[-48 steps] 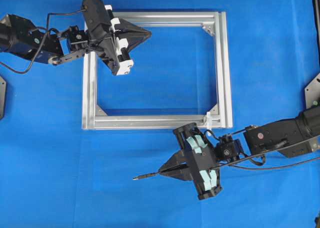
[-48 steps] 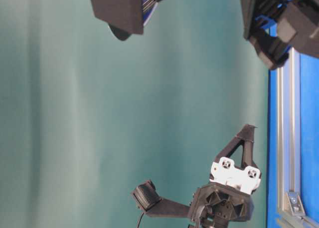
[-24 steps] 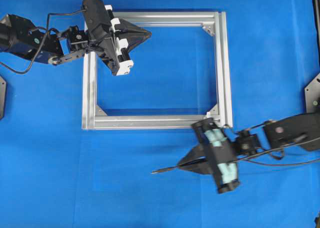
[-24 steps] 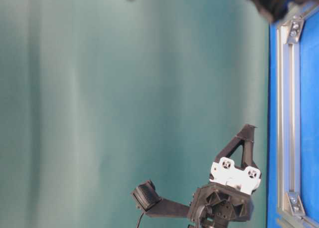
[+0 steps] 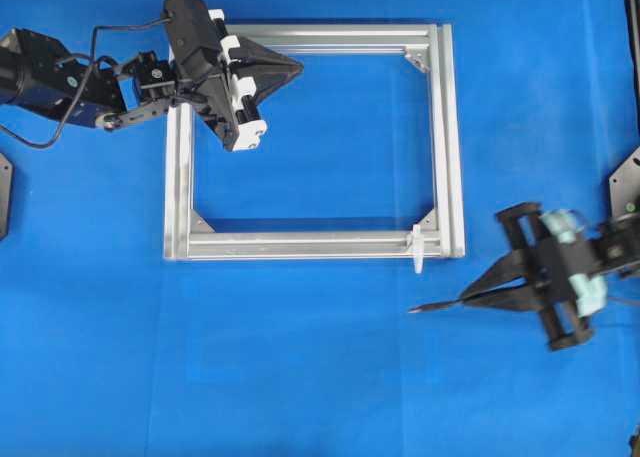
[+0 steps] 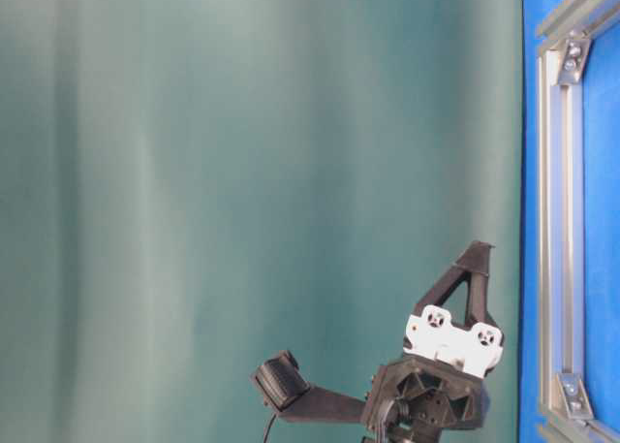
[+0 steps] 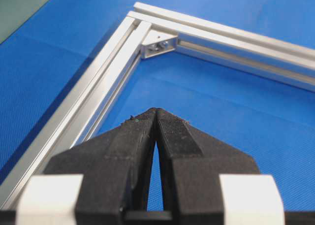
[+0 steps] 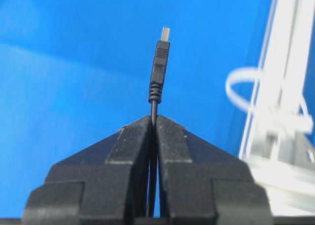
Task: Insert the wire through the string loop located on the right side.
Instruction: 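Lift the cable with the right gripper and carry it toward the white loop, then align the USB plug with the white zip-tie loop using the right gripper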
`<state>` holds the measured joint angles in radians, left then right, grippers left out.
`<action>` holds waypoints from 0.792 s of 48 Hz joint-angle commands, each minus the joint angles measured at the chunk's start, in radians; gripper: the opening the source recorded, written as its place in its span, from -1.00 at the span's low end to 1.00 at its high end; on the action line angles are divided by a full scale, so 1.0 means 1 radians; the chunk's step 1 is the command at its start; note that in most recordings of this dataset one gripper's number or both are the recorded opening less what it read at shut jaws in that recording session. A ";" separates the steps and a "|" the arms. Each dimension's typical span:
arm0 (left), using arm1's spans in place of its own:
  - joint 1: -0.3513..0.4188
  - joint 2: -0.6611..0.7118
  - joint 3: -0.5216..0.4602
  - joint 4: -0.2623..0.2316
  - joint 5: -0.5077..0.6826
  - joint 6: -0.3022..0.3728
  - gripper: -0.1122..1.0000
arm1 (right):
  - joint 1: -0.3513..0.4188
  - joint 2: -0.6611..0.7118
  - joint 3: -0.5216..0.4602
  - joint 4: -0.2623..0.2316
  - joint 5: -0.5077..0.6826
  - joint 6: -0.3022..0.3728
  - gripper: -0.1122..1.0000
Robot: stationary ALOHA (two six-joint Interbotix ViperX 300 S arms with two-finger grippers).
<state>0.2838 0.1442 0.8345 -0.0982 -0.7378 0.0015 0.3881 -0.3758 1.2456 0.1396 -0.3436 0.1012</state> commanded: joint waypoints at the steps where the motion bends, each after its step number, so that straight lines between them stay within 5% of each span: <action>1: 0.002 -0.031 -0.018 0.003 -0.006 0.002 -0.80 | 0.003 -0.071 0.028 0.003 0.025 0.002 -0.86; 17: 0.003 -0.031 -0.021 0.003 -0.011 0.002 -0.80 | -0.015 -0.135 0.075 0.003 0.051 0.002 -0.86; 38: 0.006 -0.031 -0.025 0.003 -0.011 0.000 -0.80 | -0.196 -0.081 0.071 0.003 0.029 0.000 -0.86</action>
<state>0.2869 0.1442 0.8283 -0.0982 -0.7394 0.0015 0.2025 -0.4602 1.3300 0.1396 -0.3022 0.1028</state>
